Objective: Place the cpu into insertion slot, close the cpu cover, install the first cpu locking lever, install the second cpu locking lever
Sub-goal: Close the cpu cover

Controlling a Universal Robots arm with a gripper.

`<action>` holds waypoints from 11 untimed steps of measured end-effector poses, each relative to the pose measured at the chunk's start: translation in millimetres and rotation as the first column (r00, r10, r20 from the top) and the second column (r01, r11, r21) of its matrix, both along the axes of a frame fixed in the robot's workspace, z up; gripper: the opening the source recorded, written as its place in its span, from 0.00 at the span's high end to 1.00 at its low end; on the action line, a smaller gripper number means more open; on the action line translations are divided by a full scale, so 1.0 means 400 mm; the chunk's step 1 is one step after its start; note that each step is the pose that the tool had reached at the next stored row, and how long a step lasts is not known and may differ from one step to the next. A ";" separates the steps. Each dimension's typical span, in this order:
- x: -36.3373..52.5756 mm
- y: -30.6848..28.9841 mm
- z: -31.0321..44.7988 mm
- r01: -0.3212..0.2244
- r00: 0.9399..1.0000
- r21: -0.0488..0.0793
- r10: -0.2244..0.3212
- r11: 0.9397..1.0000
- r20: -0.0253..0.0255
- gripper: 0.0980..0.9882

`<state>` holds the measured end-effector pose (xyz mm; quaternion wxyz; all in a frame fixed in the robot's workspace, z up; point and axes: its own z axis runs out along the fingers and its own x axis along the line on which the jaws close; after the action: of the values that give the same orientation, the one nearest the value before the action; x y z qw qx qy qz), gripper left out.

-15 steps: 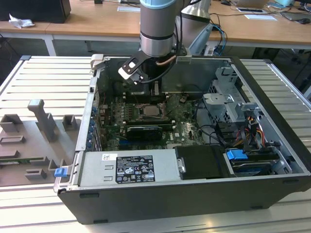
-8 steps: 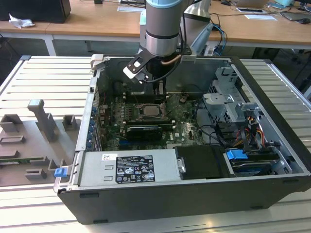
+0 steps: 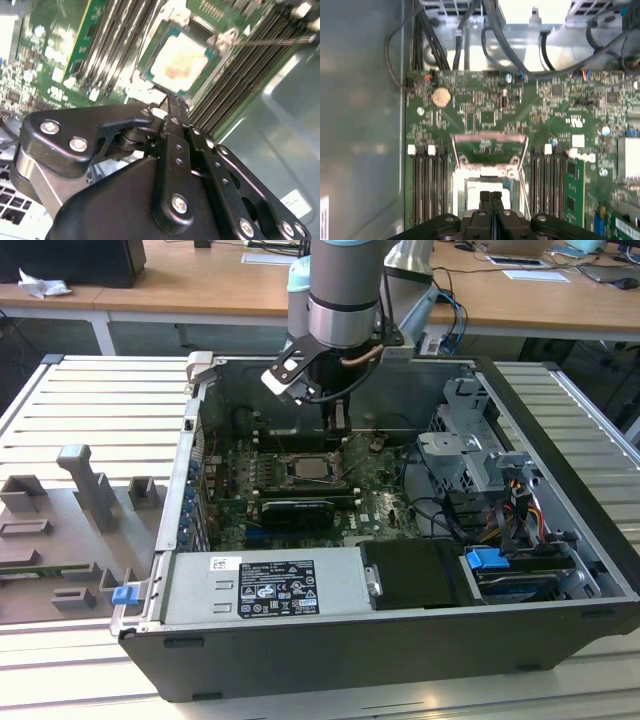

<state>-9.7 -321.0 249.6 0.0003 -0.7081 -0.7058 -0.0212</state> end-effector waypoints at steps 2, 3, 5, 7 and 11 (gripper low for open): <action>0.015 0.000 0.001 0.000 1.000 0.000 0.000 1.000 0.000 0.99; 0.016 0.000 0.010 0.000 1.000 0.000 0.000 1.000 0.000 0.99; 0.017 0.000 0.031 0.000 1.000 0.000 0.000 1.000 0.000 0.99; 0.017 0.000 0.044 0.000 1.000 0.000 0.000 1.000 0.000 0.99; 0.017 0.000 0.054 0.000 1.000 0.000 0.000 1.000 0.000 0.99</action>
<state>-3.0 -321.0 271.3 0.0004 -0.7080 -0.7059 -0.0213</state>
